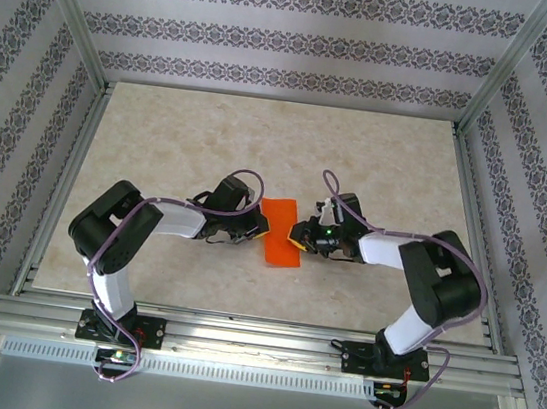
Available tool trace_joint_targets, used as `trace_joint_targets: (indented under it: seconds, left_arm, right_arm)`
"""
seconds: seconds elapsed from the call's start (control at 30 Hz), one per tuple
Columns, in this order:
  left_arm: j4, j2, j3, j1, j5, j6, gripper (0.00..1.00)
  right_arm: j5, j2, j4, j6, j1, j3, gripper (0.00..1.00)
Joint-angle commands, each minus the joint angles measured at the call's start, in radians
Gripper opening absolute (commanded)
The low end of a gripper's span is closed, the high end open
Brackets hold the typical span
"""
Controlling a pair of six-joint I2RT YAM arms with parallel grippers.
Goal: Fold a paper plane with a square sheet of paper (pick it up from the middle)
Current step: Third fold the triangle at the center of the table.
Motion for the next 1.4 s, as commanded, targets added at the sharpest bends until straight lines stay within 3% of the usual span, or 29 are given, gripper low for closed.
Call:
trace_joint_targets:
  seconds: [0.0,0.17,0.37,0.47,0.57,0.77,0.9,1.03,1.37]
  left_arm:
    - [0.047,-0.054,-0.025,0.022,0.021,-0.021,0.06]
    - [0.095,-0.101,-0.074,0.049,0.055,-0.066,0.06]
    - [0.118,-0.109,-0.103,0.072,0.085,-0.092,0.06]
    - [0.124,-0.109,-0.101,0.072,0.09,-0.089,0.06]
    - [0.122,-0.112,-0.1,0.074,0.09,-0.084,0.06]
    - [0.123,-0.115,-0.103,0.073,0.089,-0.088,0.06]
    - [0.107,-0.119,-0.107,0.073,0.081,-0.087,0.06]
    - [0.11,-0.118,-0.104,0.073,0.087,-0.088,0.06]
    - [0.134,-0.116,-0.11,0.073,0.092,-0.101,0.06]
  right_arm:
    - [0.068,-0.128,-0.144,-0.15,0.006,0.013,0.23]
    - [0.358,-0.331,-0.311,-0.431,0.105,0.005,0.32]
    - [0.623,-0.517,-0.074,-0.823,0.382,-0.181,0.38]
    - [0.684,-0.533,0.028,-0.97,0.488,-0.24,0.41]
    - [0.749,-0.482,0.023,-1.084,0.575,-0.22,0.43]
    - [0.819,-0.343,0.133,-1.161,0.671,-0.183,0.43]
    - [1.008,-0.226,0.182,-1.216,0.747,-0.133,0.44]
    - [1.074,-0.143,0.25,-1.184,0.755,-0.112,0.41]
    - [1.14,-0.118,0.276,-1.181,0.76,-0.13,0.35]
